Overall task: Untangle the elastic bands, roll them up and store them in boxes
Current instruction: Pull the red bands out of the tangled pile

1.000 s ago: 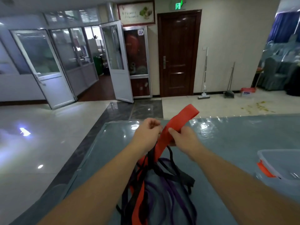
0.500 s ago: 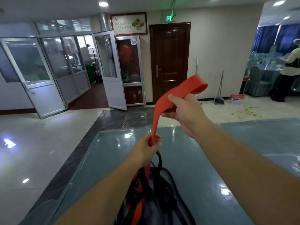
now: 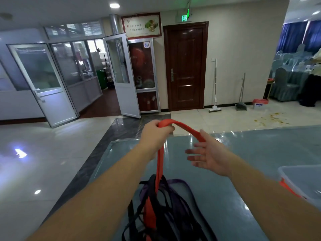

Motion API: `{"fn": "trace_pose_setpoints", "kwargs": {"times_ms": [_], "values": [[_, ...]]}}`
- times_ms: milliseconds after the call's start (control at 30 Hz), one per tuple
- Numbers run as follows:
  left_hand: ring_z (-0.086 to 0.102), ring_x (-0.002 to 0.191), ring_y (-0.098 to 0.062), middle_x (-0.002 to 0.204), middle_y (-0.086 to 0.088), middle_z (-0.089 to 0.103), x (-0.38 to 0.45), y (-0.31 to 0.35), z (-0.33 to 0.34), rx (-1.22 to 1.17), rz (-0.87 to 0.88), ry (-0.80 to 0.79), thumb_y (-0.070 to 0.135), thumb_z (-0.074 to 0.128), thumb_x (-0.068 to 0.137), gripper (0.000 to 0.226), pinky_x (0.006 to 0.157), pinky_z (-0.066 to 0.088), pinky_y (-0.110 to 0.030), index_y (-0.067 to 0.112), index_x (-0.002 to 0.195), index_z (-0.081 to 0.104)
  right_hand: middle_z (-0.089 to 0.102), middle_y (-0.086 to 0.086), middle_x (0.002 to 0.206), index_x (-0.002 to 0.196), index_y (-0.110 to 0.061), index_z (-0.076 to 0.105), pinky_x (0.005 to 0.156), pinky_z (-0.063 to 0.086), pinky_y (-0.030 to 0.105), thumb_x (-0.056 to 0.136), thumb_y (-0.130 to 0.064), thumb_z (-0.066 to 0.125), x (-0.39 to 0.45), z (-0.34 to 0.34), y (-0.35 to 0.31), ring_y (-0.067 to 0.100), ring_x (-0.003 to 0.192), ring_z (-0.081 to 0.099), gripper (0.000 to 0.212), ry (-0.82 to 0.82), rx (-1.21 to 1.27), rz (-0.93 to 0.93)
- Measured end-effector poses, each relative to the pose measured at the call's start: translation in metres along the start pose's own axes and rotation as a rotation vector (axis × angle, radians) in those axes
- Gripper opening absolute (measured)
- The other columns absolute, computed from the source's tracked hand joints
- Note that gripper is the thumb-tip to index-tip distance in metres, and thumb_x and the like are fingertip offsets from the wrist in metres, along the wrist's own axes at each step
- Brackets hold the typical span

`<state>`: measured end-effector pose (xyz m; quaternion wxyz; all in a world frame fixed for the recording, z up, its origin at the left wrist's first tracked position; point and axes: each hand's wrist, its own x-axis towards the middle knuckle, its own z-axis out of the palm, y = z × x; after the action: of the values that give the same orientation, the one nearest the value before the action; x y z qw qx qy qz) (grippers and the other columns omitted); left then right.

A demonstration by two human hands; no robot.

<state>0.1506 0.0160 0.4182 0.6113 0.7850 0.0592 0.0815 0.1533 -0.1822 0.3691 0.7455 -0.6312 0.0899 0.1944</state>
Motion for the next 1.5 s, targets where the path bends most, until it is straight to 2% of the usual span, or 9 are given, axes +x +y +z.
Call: {"fn": "trace_pose_setpoints", "kwargs": {"times_ms": [133,233,367,567,700,967,1233,1367,1500], "values": [[0.070,0.082,-0.029,0.090,-0.013,0.074,0.010,0.024,0.016,-0.252,-0.131,0.014,0.011,0.080,0.085,0.021,0.075,0.058,-0.039,0.006,0.103,0.072,0.071,0.018,0.128,0.133,-0.015,0.063,0.099,0.057,0.049,0.089,-0.040,0.077,-0.004,0.029,0.029,0.028,0.103,0.070,0.053,-0.288,-0.106,-0.137],[0.053,0.065,-0.021,0.081,-0.014,0.061,0.014,0.041,0.026,-0.329,-0.176,0.049,0.012,0.079,0.082,0.024,0.064,0.046,-0.033,0.004,0.102,0.069,0.077,0.007,0.112,0.124,-0.026,0.067,0.097,0.059,0.049,0.088,-0.035,0.079,0.002,0.055,0.040,0.025,0.096,0.075,0.039,-0.205,-0.345,-0.347],[0.067,0.089,-0.026,0.102,-0.011,0.073,0.016,0.049,0.023,-0.291,-0.084,0.031,0.027,0.081,0.081,0.039,0.083,0.056,-0.040,0.014,0.114,0.066,0.075,0.005,0.086,0.103,-0.016,0.072,0.070,0.055,0.033,0.099,-0.036,0.061,0.005,0.060,0.035,0.014,0.074,0.068,0.023,-0.001,-0.525,-0.487],[0.069,0.098,-0.019,0.103,-0.002,0.076,0.010,-0.001,0.004,-0.116,-0.060,-0.221,0.026,0.073,0.093,0.016,0.094,0.055,-0.037,0.021,0.108,0.073,0.079,0.005,0.091,0.100,-0.016,0.073,0.075,0.060,0.042,0.101,-0.034,0.061,0.013,0.051,0.012,0.027,0.084,0.076,0.022,0.043,-0.509,-0.481],[0.069,0.113,-0.018,0.117,-0.001,0.075,-0.007,-0.059,0.001,0.030,-0.153,-0.265,0.041,0.076,0.089,0.045,0.108,0.051,-0.042,0.023,0.129,0.065,0.067,0.010,0.074,0.092,-0.003,0.071,0.063,0.051,0.037,0.103,-0.032,0.059,0.016,0.046,-0.006,0.022,0.067,0.063,0.034,0.117,-0.360,-0.415],[0.075,0.094,-0.011,0.108,0.007,0.074,-0.035,-0.122,0.014,0.201,-0.123,-0.292,0.031,0.090,0.073,0.064,0.088,0.063,-0.037,0.028,0.125,0.052,0.077,0.022,0.104,0.098,-0.003,0.069,0.083,0.065,0.048,0.102,-0.028,0.064,0.009,0.053,-0.029,0.034,0.096,0.077,0.026,0.118,-0.153,-0.392],[0.061,0.065,-0.007,0.083,0.008,0.065,-0.019,-0.068,0.018,0.241,0.131,-0.112,0.012,0.070,0.086,0.042,0.058,0.051,-0.020,0.026,0.121,0.053,0.079,0.016,0.099,0.103,-0.004,0.068,0.079,0.065,0.046,0.101,-0.031,0.066,-0.014,0.060,-0.068,0.030,0.089,0.080,0.027,0.162,0.066,-0.487],[0.065,0.072,-0.006,0.095,0.006,0.071,-0.011,-0.037,0.003,0.233,0.215,-0.156,0.011,0.071,0.083,0.052,0.067,0.057,-0.028,0.031,0.126,0.050,0.077,0.017,0.104,0.107,-0.004,0.066,0.083,0.065,0.048,0.102,-0.026,0.066,-0.023,0.052,-0.088,0.025,0.086,0.079,0.023,0.160,0.198,-0.515],[0.071,0.090,-0.006,0.105,0.010,0.071,-0.009,-0.028,0.002,0.160,0.270,-0.166,0.013,0.073,0.084,0.051,0.074,0.058,-0.024,0.032,0.127,0.053,0.072,0.009,0.078,0.098,-0.007,0.065,0.067,0.065,0.039,0.103,-0.018,0.063,-0.033,0.052,-0.105,0.016,0.065,0.075,0.012,0.149,0.257,-0.552]]}}
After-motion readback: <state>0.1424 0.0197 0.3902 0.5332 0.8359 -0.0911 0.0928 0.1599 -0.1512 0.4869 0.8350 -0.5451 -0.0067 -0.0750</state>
